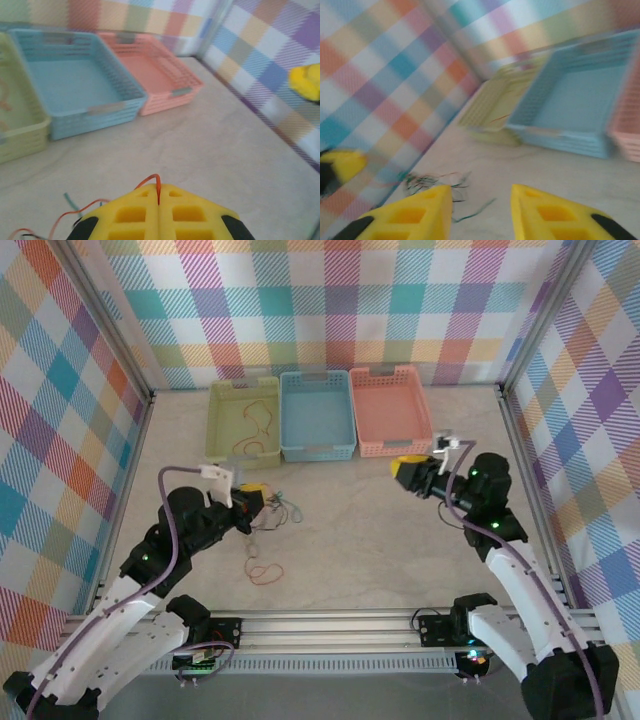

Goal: Untangle the cables

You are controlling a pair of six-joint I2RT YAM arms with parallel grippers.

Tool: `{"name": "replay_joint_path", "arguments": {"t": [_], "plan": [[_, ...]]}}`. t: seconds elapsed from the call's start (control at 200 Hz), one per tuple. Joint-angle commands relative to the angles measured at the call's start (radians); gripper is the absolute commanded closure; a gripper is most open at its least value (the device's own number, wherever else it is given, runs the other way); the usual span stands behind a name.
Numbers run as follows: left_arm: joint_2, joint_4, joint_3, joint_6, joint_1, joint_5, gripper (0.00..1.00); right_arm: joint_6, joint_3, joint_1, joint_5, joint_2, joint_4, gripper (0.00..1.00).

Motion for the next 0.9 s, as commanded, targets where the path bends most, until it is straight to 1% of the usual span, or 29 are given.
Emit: {"name": "replay_joint_path", "arguments": {"t": [0.0,0.095,0.15,0.21,0.285,0.35,0.405,0.515,0.555,0.6,0.62,0.665,0.705,0.77,0.82,0.86,0.895], "plan": [[0.052,0.088,0.071,0.012,0.005,0.209,1.0,-0.135,-0.061,0.133,-0.062,0.05,0.183,0.57],[0.102,0.1,0.102,0.006,0.005,0.246,1.0,-0.284,-0.058,0.267,-0.079,0.118,0.183,0.49],[0.128,0.101,0.116,0.009,0.005,0.264,1.0,-0.337,-0.052,0.329,-0.055,0.161,0.199,0.45],[0.156,0.101,0.128,0.007,0.005,0.278,1.0,-0.356,-0.044,0.372,-0.041,0.204,0.237,0.41],[0.189,0.105,0.139,0.005,0.004,0.305,1.0,-0.374,-0.019,0.413,-0.03,0.26,0.257,0.39],[0.208,0.116,0.141,-0.004,0.005,0.317,1.0,-0.413,0.021,0.457,-0.037,0.31,0.224,0.36],[0.22,0.116,0.147,-0.003,0.002,0.329,1.0,-0.449,0.051,0.492,-0.013,0.343,0.202,0.36],[0.228,0.109,0.153,0.002,0.002,0.332,1.0,-0.468,0.086,0.517,-0.027,0.407,0.22,0.37],[0.231,0.101,0.157,0.007,0.002,0.338,1.0,-0.484,0.093,0.525,-0.014,0.422,0.228,0.37],[0.23,0.092,0.162,0.014,0.002,0.348,1.0,-0.513,0.099,0.534,0.014,0.442,0.231,0.38],[0.232,0.088,0.163,0.015,0.001,0.353,1.0,-0.555,0.104,0.535,0.015,0.451,0.229,0.39],[0.231,0.082,0.168,0.018,0.001,0.355,1.0,-0.596,0.113,0.535,0.028,0.471,0.236,0.41],[0.231,0.077,0.17,0.019,0.001,0.358,1.0,-0.621,0.116,0.534,0.039,0.492,0.257,0.43],[0.232,0.067,0.176,0.021,0.001,0.367,1.0,-0.655,0.134,0.535,0.029,0.522,0.272,0.45],[0.231,0.058,0.177,0.024,0.001,0.367,1.0,-0.675,0.149,0.535,0.046,0.544,0.279,0.46],[0.229,0.052,0.181,0.025,0.001,0.365,1.0,-0.687,0.156,0.535,0.071,0.56,0.285,0.48],[0.226,0.049,0.18,0.024,0.001,0.363,1.0,-0.697,0.163,0.535,0.094,0.57,0.291,0.54]]}}
